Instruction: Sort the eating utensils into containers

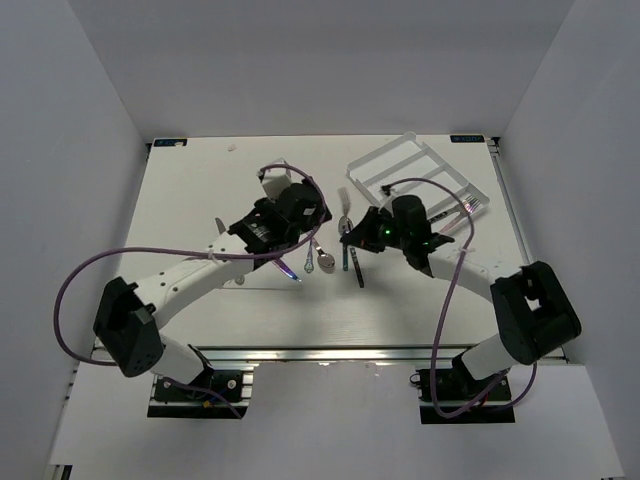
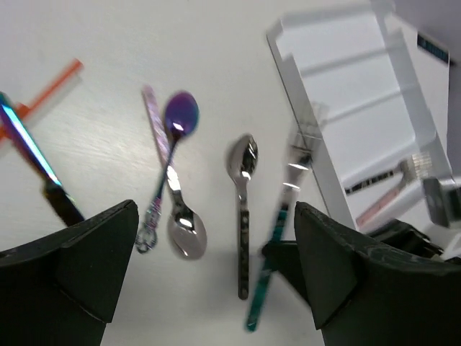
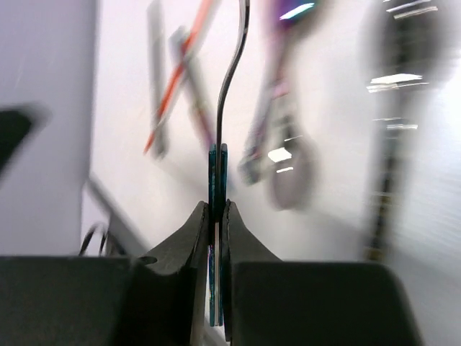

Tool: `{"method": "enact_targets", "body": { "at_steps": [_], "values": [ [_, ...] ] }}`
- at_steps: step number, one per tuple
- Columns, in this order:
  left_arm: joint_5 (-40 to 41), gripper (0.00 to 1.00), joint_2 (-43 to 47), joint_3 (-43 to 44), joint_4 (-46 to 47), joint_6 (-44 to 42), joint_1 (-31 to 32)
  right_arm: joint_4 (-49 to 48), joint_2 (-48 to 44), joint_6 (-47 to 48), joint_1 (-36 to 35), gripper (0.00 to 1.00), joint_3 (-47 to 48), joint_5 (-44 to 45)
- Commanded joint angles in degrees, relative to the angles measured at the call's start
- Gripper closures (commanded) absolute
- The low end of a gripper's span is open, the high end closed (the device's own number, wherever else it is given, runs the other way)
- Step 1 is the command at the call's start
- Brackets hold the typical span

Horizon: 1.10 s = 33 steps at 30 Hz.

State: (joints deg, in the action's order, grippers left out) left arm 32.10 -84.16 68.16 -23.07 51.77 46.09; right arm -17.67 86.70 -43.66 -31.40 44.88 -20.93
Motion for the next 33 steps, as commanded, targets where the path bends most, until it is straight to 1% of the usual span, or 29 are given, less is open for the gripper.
{"method": "enact_targets", "body": {
  "at_steps": [1,2,3,4,5,6,7,8,11,13,16,19,21,25,26,27,29,30,33],
  "values": [
    [15.33,0.02,8.04,5.75,-13.04,-3.16,-0.03,10.88,-5.13,-2.04,6.6,1.0,3.1,15.09],
    [16.41,0.02,9.53,5.58,-13.92,-4.12,-0.03,12.9,-5.57,-1.61,8.35,1.0,3.89,17.3],
    [16.85,0.02,11.02,5.14,-14.54,-4.91,-0.03,16.84,-6.01,-1.26,11.59,1.0,4.42,19.5],
    [17.21,0.02,13.91,4.44,-15.5,-6.23,-0.03,17.66,-5.92,-0.99,13.19,1.0,4.95,23.35],
    [17.21,0.02,15.33,2.96,-15.95,-6.68,-0.12,20.19,-5.84,-0.64,16.34,1.0,5.47,24.87],
    [17.21,0.02,16.82,1.99,-16.74,-7.12,-0.12,23.0,-5.23,-0.72,17.85,1.0,6.61,26.8],
    [17.21,0.02,19.1,1.19,-17.09,-7.47,-0.12,23.64,-4.96,-0.81,19.17,1.0,6.97,30.04],
    [17.38,0.02,20.16,-0.64,-17.36,-7.82,-0.03,24.08,-4.0,-0.81,21.7,1.0,7.15,31.11],
    [17.12,0.02,22.37,-2.59,-18.15,-8.7,-0.03,24.88,-1.8,-2.22,25.23,1.0,8.03,35.42],
    [16.07,0.02,22.64,-3.91,-18.06,-9.57,-0.12,24.97,-0.66,-3.97,26.21,1.0,9.07,38.05],
    [13.61,0.02,21.94,-5.67,-17.01,-10.72,-0.03,23.65,2.15,-4.68,27.61,1.0,11.61,38.42],
    [12.03,0.02,20.7,-6.81,-16.92,-10.64,-0.03,26.8,6.99,-5.21,28.58,1.0,16.71,39.55],
    [10.28,0.02,20.18,-7.51,-15.61,-10.81,-0.03,27.08,9.62,-5.3,29.46,1.0,17.87,38.43],
    [8.43,0.02,19.83,-9.01,-13.76,-11.33,-0.03,26.37,11.48,-5.82,29.73,1.0,19.01,38.07],
    [8.25,0.02,19.65,-9.18,-13.67,-11.43,-0.12,26.55,11.65,-5.82,29.81,0.95,19.71,38.15],
    [8.16,0.02,19.47,-9.1,-13.93,-11.51,-0.03,27.33,11.57,-5.74,29.82,0.75,20.06,38.07],
    [8.42,0.02,18.95,-8.75,-14.28,-11.51,-0.12,27.95,10.52,-5.91,29.82,0.45,20.07,38.07],
    [8.51,0.02,19.03,-8.66,-14.54,-11.51,-0.03,27.69,9.99,-5.74,29.82,0.37,19.81,37.98],
    [9.56,0.02,19.56,-8.4,-14.81,-11.52,-0.03,26.73,6.92,-4.16,29.47,0.3,18.58,36.4]
  ]
}}
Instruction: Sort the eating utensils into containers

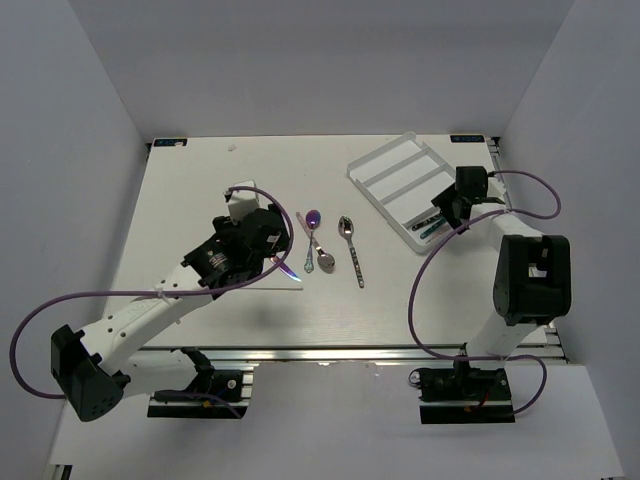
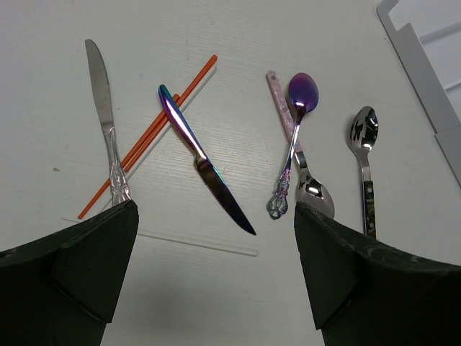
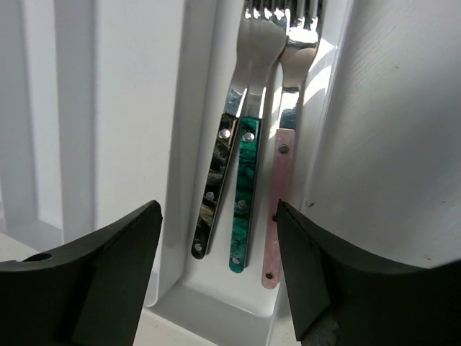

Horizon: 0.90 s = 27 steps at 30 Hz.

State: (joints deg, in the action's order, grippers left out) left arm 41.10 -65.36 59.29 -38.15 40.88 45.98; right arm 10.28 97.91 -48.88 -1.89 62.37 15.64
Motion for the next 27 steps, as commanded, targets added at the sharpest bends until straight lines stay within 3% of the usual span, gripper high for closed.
{"method": "enact_targets", "body": {
  "at_steps": [1,4,5,7,9,11,15,19,27],
  "values": [
    [1.08,0.02,1.02,0.57,0.1,-0.63,0.08,-2.28,-5.17,1.94,-0.39,0.28,0.83,-0.26],
    [4.41,0.02,0.85,0.74,-0.87,-0.63,-0.1,-6.65,-8.69,8.78,-5.2,0.25,0.74,-6.03],
    [7.56,0.02,-0.28,1.53,-3.48,-0.19,-1.23,-6.68,-8.61,11.68,-7.23,0.2,1.17,-7.71],
    [9.52,0.02,-2.04,2.93,-7.53,2.35,-4.91,3.0,-4.86,20.55,-15.28,0.19,7.74,-7.12],
    [4.54,0.02,-2.4,2.86,-7.82,0.1,-12.53,9.38,-2.03,26.0,-20.49,0.18,12.84,-4.31],
    [1.88,0.02,0.13,2.33,-6.77,-1.85,-17.39,12.12,0.17,27.17,-26.57,0.16,12.87,-3.86],
    [7.31,0.02,2.95,3.73,-8.16,-8.52,-18.11,14.75,4.38,27.7,-32.99,0.17,14.0,-0.19],
    [9.61,0.02,4.63,1.02,-7.82,-12.32,-18.11,16.35,8.78,27.53,-36.42,0.22,15.59,1.49],
    [7.5,0.02,6.57,-7.26,-4.21,-12.85,-18.2,13.19,10.89,26.56,-37.57,0.49,10.32,-1.13]
  ]
}}
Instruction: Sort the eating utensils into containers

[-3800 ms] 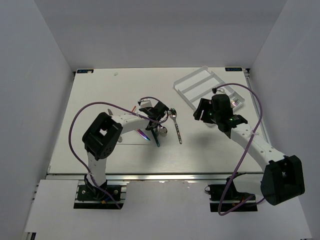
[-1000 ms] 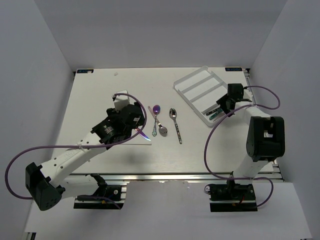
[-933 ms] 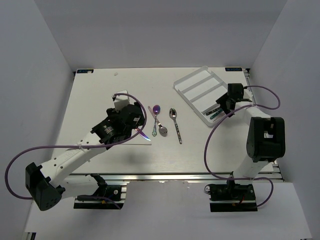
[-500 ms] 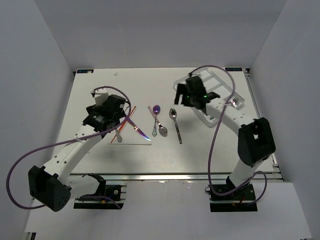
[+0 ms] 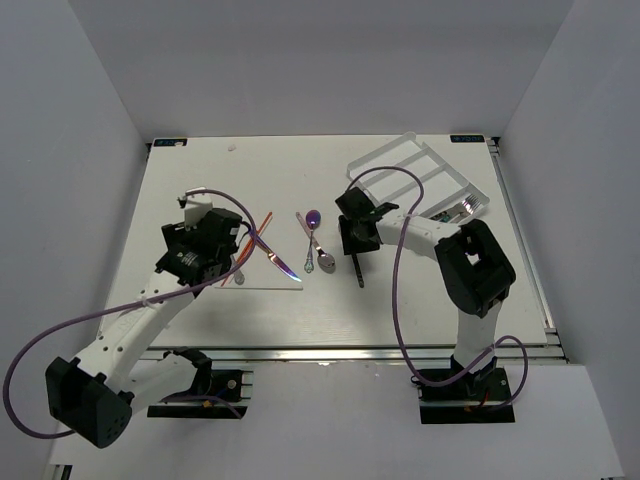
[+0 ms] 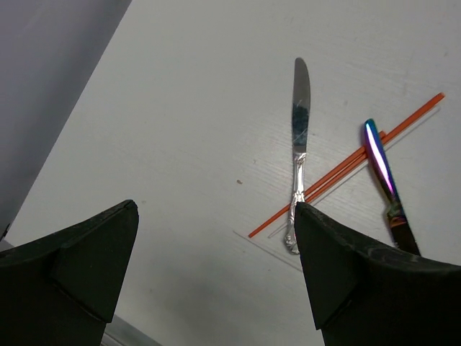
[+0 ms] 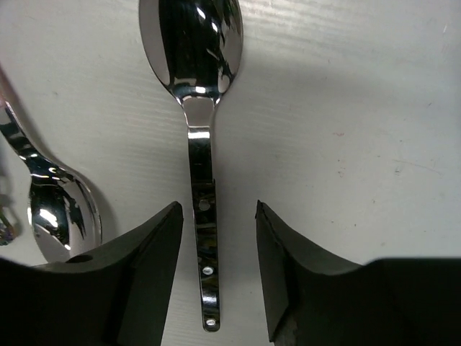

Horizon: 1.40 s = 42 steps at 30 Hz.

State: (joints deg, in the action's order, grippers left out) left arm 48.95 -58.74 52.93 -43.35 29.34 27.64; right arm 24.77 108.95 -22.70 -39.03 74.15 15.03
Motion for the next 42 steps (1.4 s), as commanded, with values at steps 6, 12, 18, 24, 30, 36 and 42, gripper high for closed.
{"method": "enact_targets", "body": {
  "at_steps": [6,12,18,24,30,36,42],
  "values": [
    [-0.87,0.02,-0.06,-0.98,1.78,-1.83,0.14,-3.59,1.18,0.29,-0.44,0.6,-3.75,-2.45],
    [-0.96,0.02,0.47,-1.33,2.04,-1.83,0.14,-4.29,-0.47,0.38,-0.26,1.0,-3.05,-2.63],
    [-0.96,0.02,0.64,-1.6,2.22,-1.75,0.14,-11.49,-11.8,-4.01,6.92,1.0,-4.36,-9.23],
    [-1.31,0.02,0.47,-1.86,2.92,-1.92,0.14,-17.21,-15.26,-17.71,22.28,1.0,-5.33,-8.35],
    [-2.8,0.02,0.03,-2.13,3.63,-2.36,0.05,-12.83,-3.93,-25.71,32.25,1.0,4.85,-5.0],
    [-5.0,0.02,-0.58,-2.39,4.77,-2.97,-0.04,-12.46,1.7,-30.3,34.81,1.0,8.12,-4.39],
    [-6.41,0.02,-1.73,-2.3,5.03,-3.33,-0.22,-13.61,3.12,-32.5,34.81,0.91,8.03,-4.13]
  ]
}}
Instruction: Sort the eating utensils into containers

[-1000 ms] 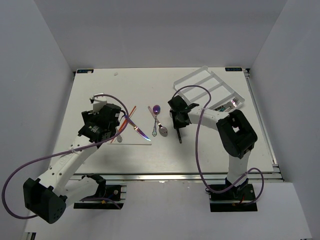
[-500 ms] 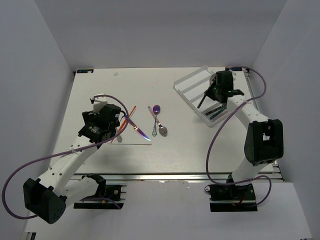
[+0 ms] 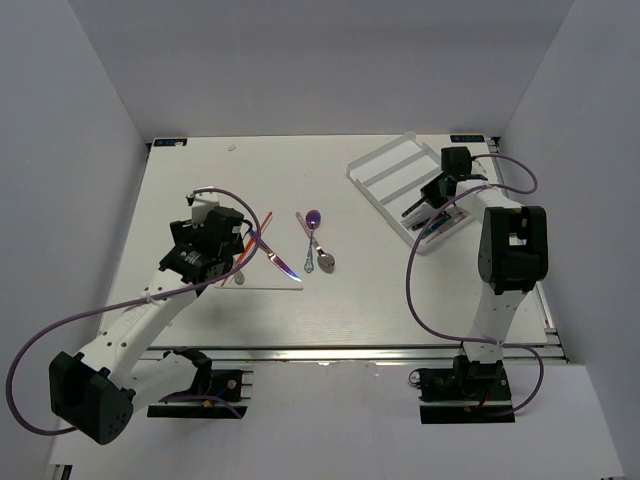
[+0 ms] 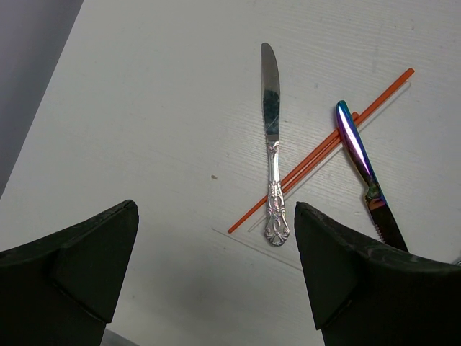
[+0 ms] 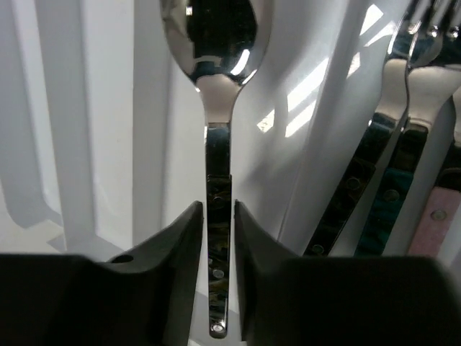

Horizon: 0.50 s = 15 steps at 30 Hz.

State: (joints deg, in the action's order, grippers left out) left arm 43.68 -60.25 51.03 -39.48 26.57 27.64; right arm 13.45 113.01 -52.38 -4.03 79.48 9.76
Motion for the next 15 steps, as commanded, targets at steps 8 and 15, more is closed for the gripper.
{"method": "enact_targets", "body": {
  "at_steps": [8,15],
  "values": [
    [-1.58,0.02,-0.13,-0.4,1.25,-0.55,-0.39,-0.28,-2.26,1.66,-2.46,0.33,6.99,1.31],
    [1.4,0.02,2.59,0.04,0.64,2.52,-5.13,4.12,-5.08,21.7,-23.01,0.34,9.73,4.02]
  ]
}}
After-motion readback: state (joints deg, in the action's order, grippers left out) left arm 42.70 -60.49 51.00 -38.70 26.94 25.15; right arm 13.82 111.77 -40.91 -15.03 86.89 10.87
